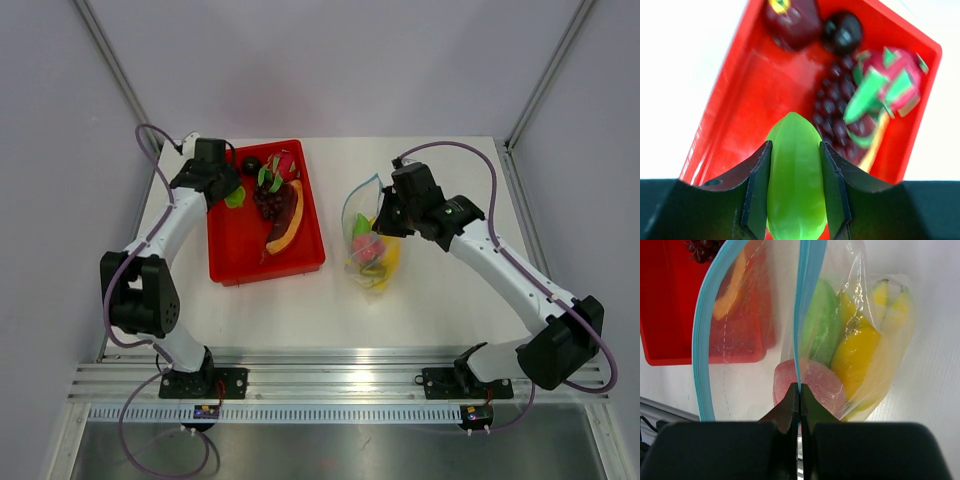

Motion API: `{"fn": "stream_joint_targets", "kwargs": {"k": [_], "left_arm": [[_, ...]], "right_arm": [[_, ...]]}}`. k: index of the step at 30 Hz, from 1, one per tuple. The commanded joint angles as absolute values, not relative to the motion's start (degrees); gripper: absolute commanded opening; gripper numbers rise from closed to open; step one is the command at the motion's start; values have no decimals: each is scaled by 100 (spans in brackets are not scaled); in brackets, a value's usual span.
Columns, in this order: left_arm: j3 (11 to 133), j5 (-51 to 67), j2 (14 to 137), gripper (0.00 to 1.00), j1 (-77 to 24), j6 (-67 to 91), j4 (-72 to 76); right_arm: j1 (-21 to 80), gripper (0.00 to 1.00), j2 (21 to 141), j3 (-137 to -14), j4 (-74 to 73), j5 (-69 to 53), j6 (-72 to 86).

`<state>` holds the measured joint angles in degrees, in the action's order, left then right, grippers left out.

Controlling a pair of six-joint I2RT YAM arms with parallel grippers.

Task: Place the food in the zip-top bag and seal the zipper
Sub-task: Pick up the fake fruit from the bin, then place the fake fruit in the zipper food storage bag.

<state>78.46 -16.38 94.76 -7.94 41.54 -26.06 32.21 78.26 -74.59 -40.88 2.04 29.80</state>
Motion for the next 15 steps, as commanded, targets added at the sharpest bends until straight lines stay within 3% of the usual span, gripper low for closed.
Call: {"fn": "stream_joint_targets", "kwargs": {"k": [1, 9, 15], "left_arm": [[7586, -1197, 8695, 30, -1063, 3911, -2435], [7461, -238, 8069, 31, -1695, 3718, -2057], [8208, 139, 8173, 31, -2960, 3735, -2083]], "right_arm": [[3234, 0, 7875, -7444, -3700, 26, 3076], [3243, 0, 7875, -7331, -3560, 26, 3190], [3243, 0, 7744, -7216, -3595, -88, 3208]]}}
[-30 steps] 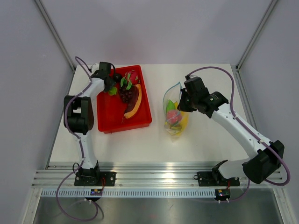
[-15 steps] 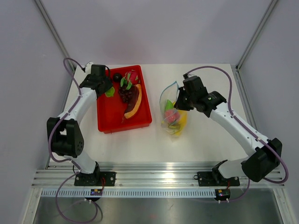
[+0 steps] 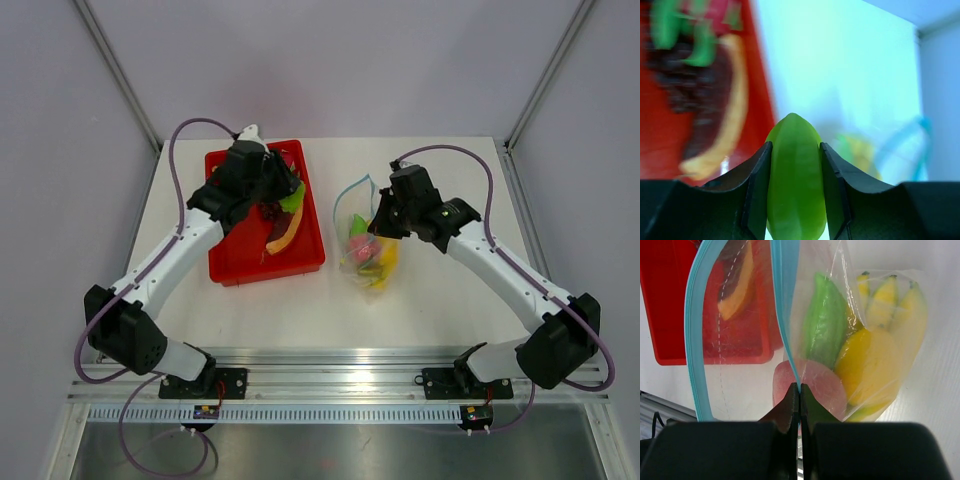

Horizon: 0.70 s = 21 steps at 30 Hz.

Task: Place the food in the zip-top bag and seal the zipper
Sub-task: Place the fake fruit in the zipper food storage bag.

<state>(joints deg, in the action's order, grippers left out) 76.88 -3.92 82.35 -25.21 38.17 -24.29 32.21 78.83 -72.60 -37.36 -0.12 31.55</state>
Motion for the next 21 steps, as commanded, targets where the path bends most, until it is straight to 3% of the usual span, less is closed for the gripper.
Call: {"fn": "stream_joint_targets", "kwargs": {"k": [1, 21], "left_arm": [[8374, 262, 8270, 31, -3188, 3822, -2005], [9158, 1635, 9562, 31, -4271, 4034, -1898]], "right_arm": [[3243, 0, 7708, -7198, -3612, -62, 3217], [3243, 1, 6944, -6961, -4017, 298, 3164]]}}
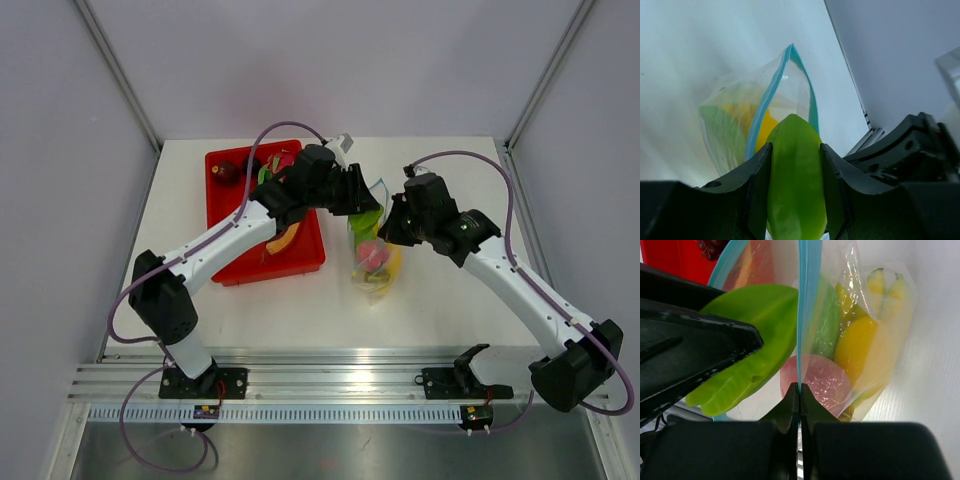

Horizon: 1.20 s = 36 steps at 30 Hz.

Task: Place the food in the zip-top bag and seal the zipper
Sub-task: Place the fake fruit in the zipper food storage bag, then zip the zipper food storage bag at the center of the board.

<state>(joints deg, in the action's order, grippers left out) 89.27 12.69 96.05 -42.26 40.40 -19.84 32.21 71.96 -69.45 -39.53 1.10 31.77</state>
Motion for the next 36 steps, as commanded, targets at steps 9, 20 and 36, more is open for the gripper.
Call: {"fn": "stream_joint_targets", "kwargs": {"k": [9, 20, 36], "left_arm": [[9545, 1266, 10063, 32, -4368, 4095, -2180], [10116, 1713, 10179, 92, -4632, 3903, -2654], [8370, 1419, 7604, 62, -4702, 2822, -2690]], "right_arm": [[3234, 1, 6662, -6987, -4210, 395, 3164], [3243, 1, 6460, -6847, -4333, 597, 3164], [3243, 1, 6328, -6767, -4350, 703, 3427]]}}
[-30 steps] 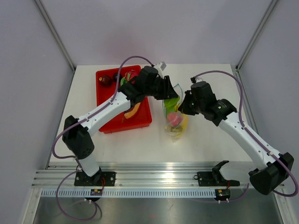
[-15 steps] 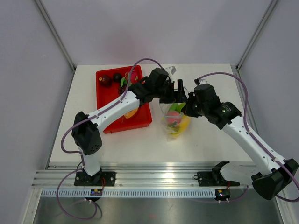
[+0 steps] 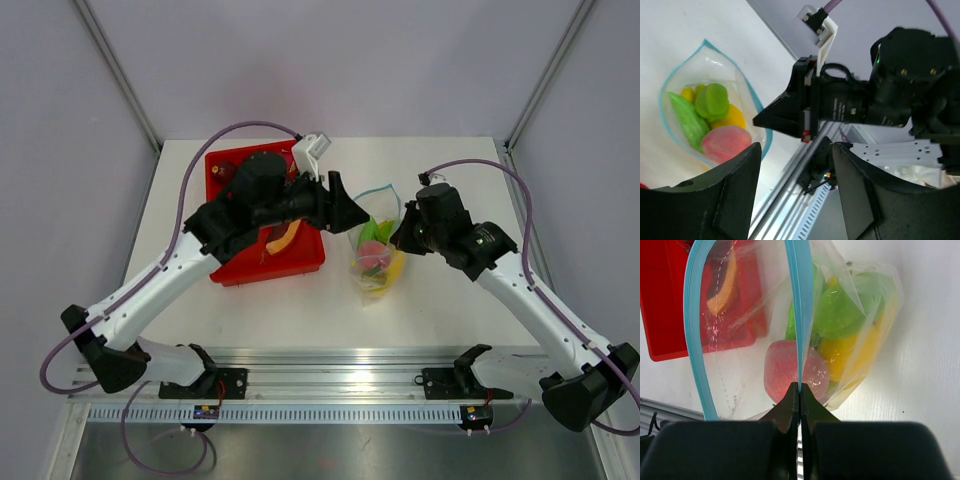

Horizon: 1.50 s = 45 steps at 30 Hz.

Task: Place the food in the zip-top bag and seal the zipper
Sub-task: Zip the zipper food storage bag at the center of the board.

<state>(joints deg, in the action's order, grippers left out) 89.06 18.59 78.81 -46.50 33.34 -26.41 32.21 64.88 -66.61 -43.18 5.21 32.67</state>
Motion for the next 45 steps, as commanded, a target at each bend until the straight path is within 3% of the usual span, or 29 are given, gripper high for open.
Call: {"fn": "stream_joint_targets", "kwargs": {"k": [1, 2, 3, 6, 9, 16, 25, 35, 38, 39, 40, 43, 45], "left_arm": [[7741, 1232, 7228, 66, -4807, 2673, -2559], [7421, 1056, 7042, 76, -5077, 2272, -2227], [7018, 576, 6857, 80, -5202, 2207, -2050], [5725, 388, 6119, 88, -5273, 2294, -1136], [4768, 211, 5671, 90, -5326, 2382, -257], [3982, -306, 5888, 86, -5791, 2127, 992], [4253, -562, 6643, 77, -6038, 2030, 1661], [4333, -659, 6882, 62, -6082, 2180, 2013], [4368, -703, 6934, 42, -6073, 2241, 2056], [4377, -660, 6943, 23, -6082, 2233, 2083], [4403, -650, 6952, 16, -6082, 2250, 1996], [4508, -668, 6891, 0, -6047, 2049, 1655], [4561, -555, 6786, 0, -5960, 1917, 1460]], "right_arm": [[3234, 0, 6319, -6820, -4351, 703, 3445], [3234, 0, 6319, -6838, -4351, 694, 3454], [3234, 0, 6311, -6847, -4342, 720, 3463], [3243, 1, 6319, -6934, -4359, 721, 3437], [3243, 1, 6319, -6987, -4359, 703, 3401], [3234, 1, 6355, -7031, -4394, 615, 3366], [3234, 1, 6319, -7058, -4412, 642, 3357], [3234, 1, 6284, -7058, -4474, 668, 3357], [3234, 1, 6267, -7049, -4465, 659, 3375], [3243, 1, 6249, -7049, -4465, 650, 3384], [3243, 1, 6240, -7040, -4474, 650, 3392], [3243, 2, 6196, -7084, -4561, 703, 3366], [3234, 3, 6179, -7171, -4702, 721, 3287]]}}
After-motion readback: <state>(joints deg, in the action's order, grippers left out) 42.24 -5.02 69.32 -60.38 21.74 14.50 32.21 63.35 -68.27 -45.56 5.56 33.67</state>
